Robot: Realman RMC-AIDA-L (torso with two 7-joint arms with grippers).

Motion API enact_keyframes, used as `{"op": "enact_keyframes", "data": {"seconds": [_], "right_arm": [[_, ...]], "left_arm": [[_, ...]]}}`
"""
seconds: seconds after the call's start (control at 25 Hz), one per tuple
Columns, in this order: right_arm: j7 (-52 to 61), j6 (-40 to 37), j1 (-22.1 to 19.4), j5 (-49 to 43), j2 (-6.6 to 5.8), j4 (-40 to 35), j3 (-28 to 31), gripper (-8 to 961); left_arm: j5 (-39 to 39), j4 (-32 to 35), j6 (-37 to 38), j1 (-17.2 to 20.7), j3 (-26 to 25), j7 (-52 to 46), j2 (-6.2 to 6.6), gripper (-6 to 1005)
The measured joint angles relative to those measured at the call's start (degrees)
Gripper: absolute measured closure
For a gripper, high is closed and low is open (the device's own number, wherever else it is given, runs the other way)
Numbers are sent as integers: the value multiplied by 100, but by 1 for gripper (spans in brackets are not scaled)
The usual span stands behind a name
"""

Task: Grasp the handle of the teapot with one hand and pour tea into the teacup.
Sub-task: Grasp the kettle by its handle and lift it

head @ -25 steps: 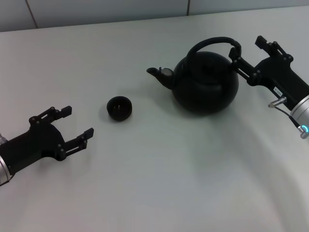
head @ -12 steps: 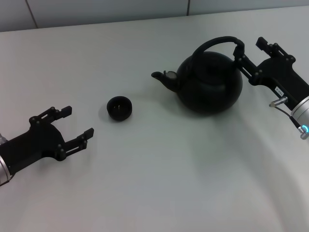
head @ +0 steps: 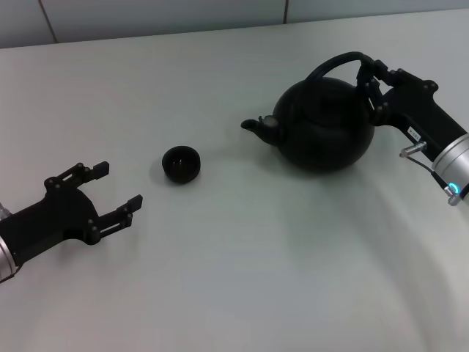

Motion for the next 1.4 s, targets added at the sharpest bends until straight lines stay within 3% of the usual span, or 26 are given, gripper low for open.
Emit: {"op": "enact_keyframes", "data": {"seconds": [0.16,0.4,0.96,1.4], "right_arm": [[-17,35,49,0,5,16,-7,756],[-16,22,62,-3,7,18,8,853],[-37,-178,240,-4,6,46,148,853],[-695,-375,567,-62,-4,15,71,855]], "left_arm": [[0,-10,-4,0,0,13,0,197],[0,-12,-5,0,1,14,0,197],[0,-11,-5,0,0,26,0,197],[-1,16,-5,-8,27,-5,0,197]]}}
